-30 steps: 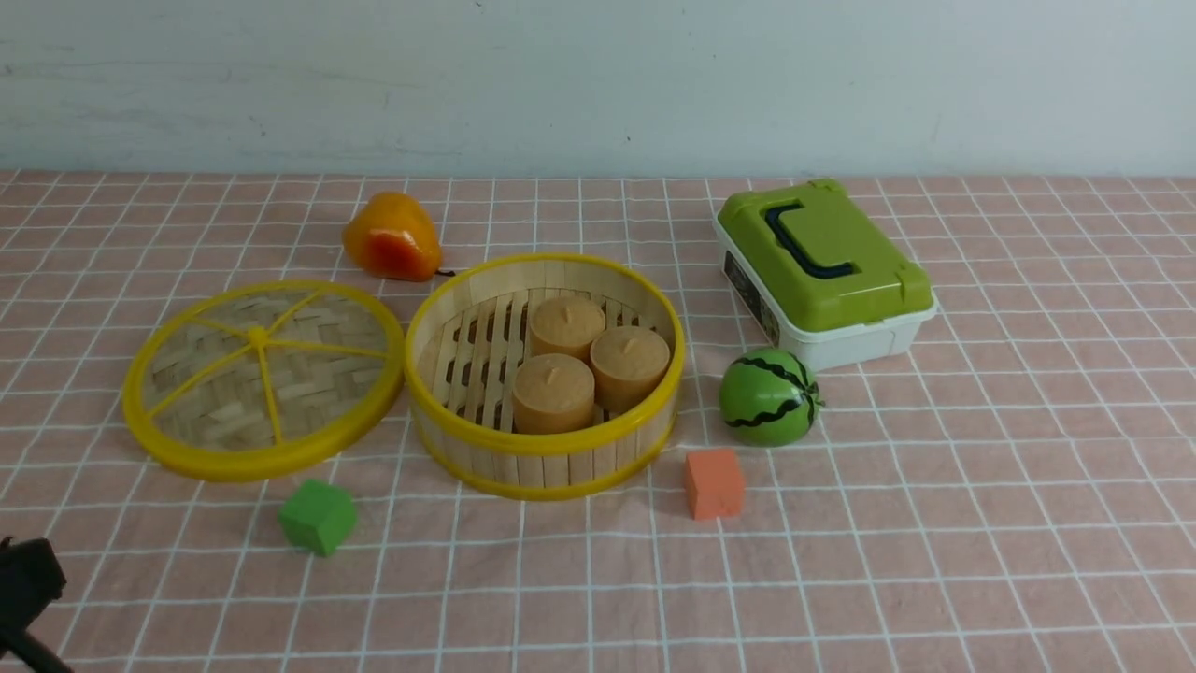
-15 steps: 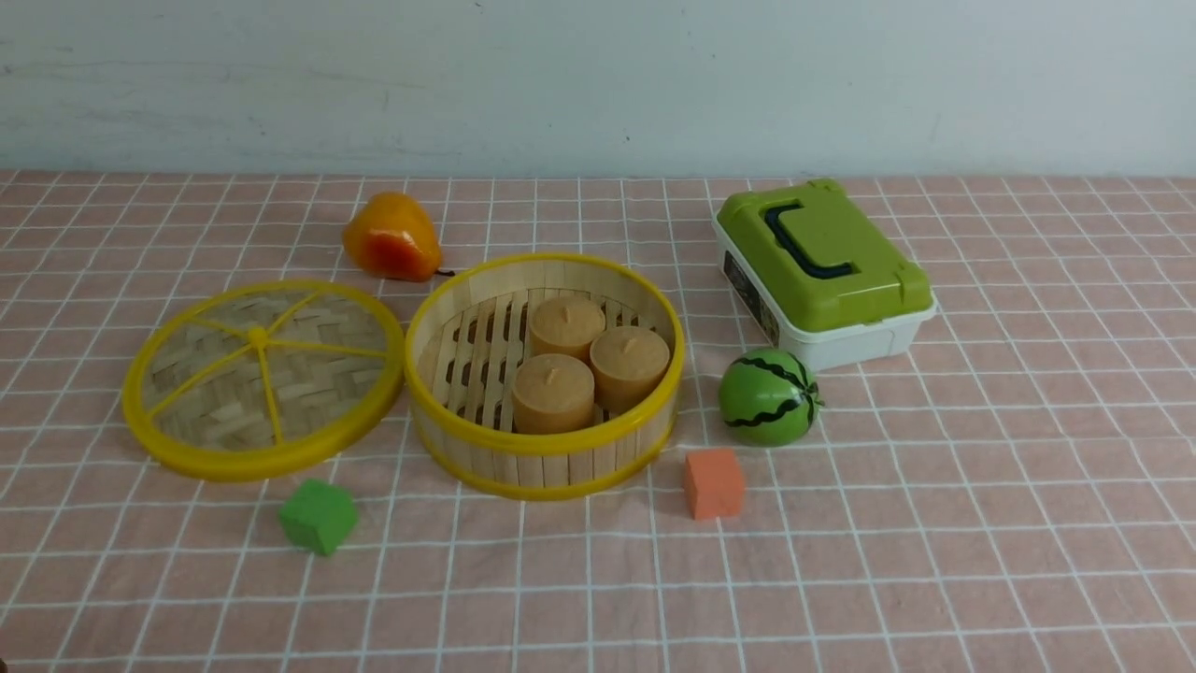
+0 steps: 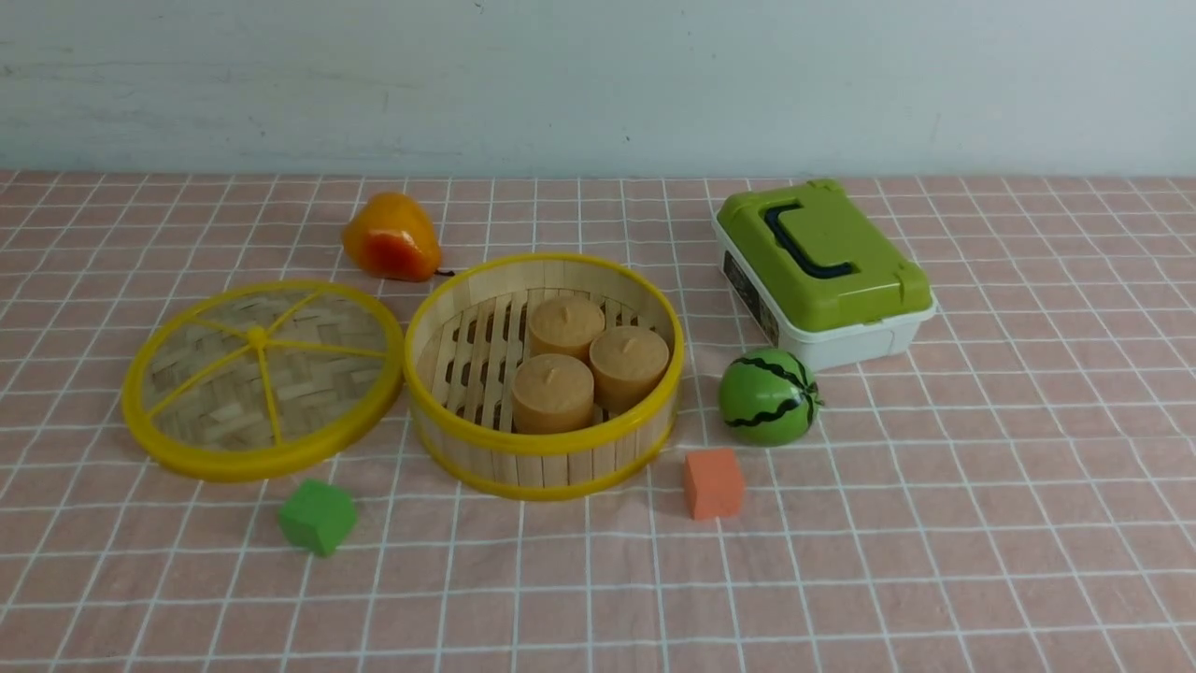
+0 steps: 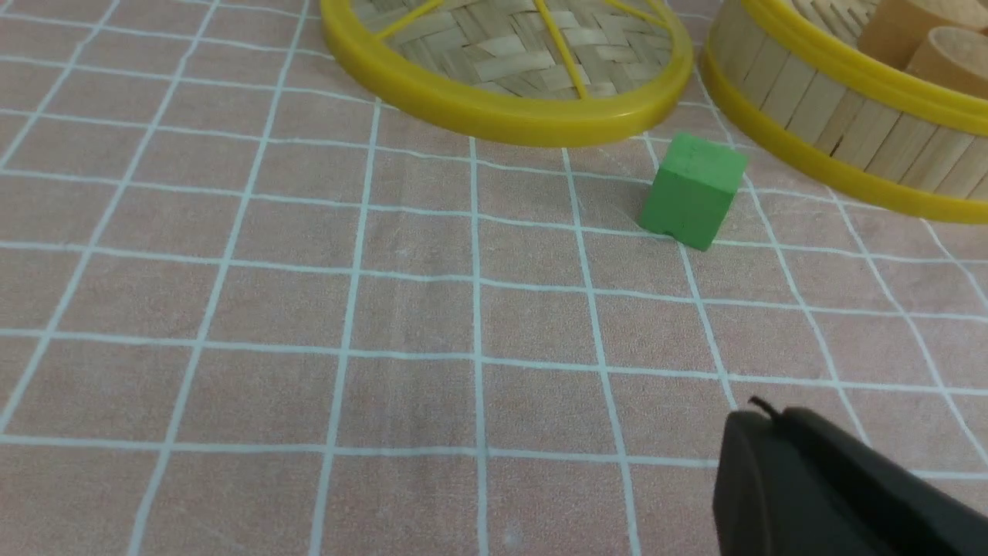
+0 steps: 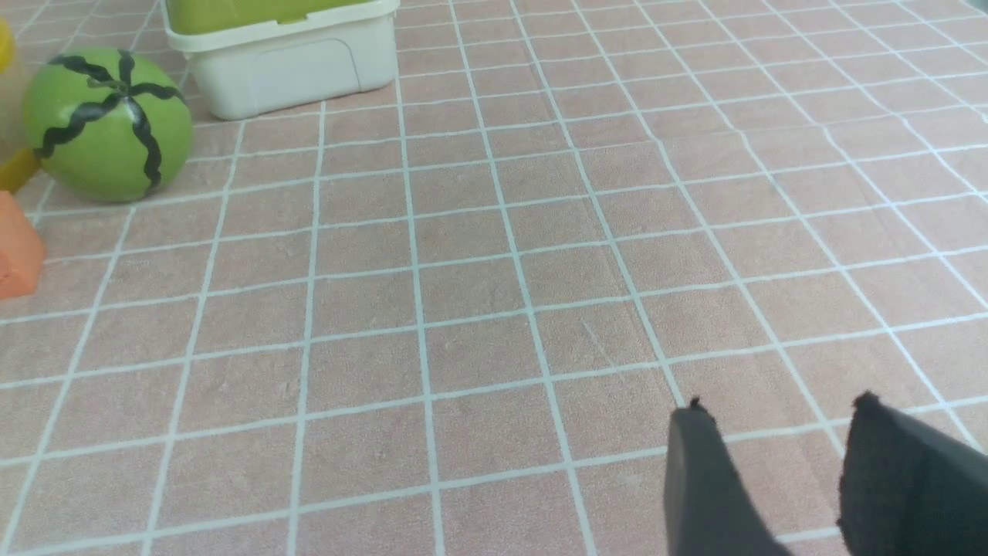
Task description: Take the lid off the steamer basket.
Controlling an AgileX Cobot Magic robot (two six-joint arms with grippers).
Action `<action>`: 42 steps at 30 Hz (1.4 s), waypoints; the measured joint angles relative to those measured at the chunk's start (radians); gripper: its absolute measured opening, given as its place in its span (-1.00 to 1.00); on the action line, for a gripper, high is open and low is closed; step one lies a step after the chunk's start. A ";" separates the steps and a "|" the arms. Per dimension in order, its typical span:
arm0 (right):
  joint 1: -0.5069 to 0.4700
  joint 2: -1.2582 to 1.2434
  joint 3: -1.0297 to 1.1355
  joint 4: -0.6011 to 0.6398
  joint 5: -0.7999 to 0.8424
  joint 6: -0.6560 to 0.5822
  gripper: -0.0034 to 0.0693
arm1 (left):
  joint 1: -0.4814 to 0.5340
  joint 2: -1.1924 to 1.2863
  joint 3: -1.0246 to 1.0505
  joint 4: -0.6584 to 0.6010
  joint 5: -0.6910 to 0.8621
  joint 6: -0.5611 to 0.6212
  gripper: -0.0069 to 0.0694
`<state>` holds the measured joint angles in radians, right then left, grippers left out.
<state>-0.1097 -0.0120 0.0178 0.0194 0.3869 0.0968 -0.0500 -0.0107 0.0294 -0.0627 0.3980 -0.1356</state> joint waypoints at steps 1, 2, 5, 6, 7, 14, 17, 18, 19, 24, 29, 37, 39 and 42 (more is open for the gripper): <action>0.000 0.000 0.000 0.000 0.000 0.000 -0.24 | 0.000 0.000 0.000 0.000 0.000 0.001 -0.85; 0.000 0.000 0.000 0.000 0.000 0.000 -0.24 | 0.000 0.000 0.000 0.000 0.000 0.003 -0.85; 0.000 0.000 0.000 0.000 0.000 0.000 -0.24 | 0.000 0.000 0.000 0.000 0.000 0.009 -0.85; 0.000 0.000 0.000 0.000 0.000 0.000 -0.24 | 0.000 0.000 0.000 0.000 0.000 0.009 -0.85; 0.000 0.000 0.000 0.000 0.000 0.000 -0.24 | 0.000 0.000 0.000 0.000 0.000 0.009 -0.85; 0.000 0.000 0.000 0.000 0.000 0.000 -0.24 | 0.000 0.000 0.000 0.000 0.000 0.009 -0.85; 0.000 0.000 0.000 0.000 0.000 0.000 -0.24 | 0.000 0.000 0.000 0.000 0.000 0.009 -0.84; 0.000 0.000 0.000 0.000 0.000 0.000 -0.24 | 0.000 0.000 0.000 0.000 0.000 0.009 -0.84; 0.000 0.000 0.000 -0.001 0.000 0.000 -0.24 | 0.000 0.000 0.000 0.000 0.000 0.009 -0.84; 0.000 0.000 0.000 -0.001 0.000 0.000 -0.24 | 0.000 0.000 0.000 0.000 0.000 0.009 -0.82; 0.000 0.000 0.000 -0.001 0.000 0.000 -0.24 | 0.000 0.000 0.000 0.000 0.001 0.009 -0.81; 0.000 0.000 0.000 -0.001 0.000 0.000 -0.24 | 0.000 0.000 0.000 -0.001 0.001 0.009 -0.80; 0.000 0.000 0.000 -0.001 0.000 0.000 -0.24 | 0.000 0.000 0.000 -0.001 0.001 0.009 -0.79; 0.000 0.000 0.000 -0.001 0.000 0.000 -0.24 | 0.000 0.000 0.000 -0.001 0.001 0.009 -0.78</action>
<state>-0.1097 -0.0120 0.0178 0.0185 0.3869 0.0968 -0.0500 -0.0107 0.0294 -0.0639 0.3991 -0.1269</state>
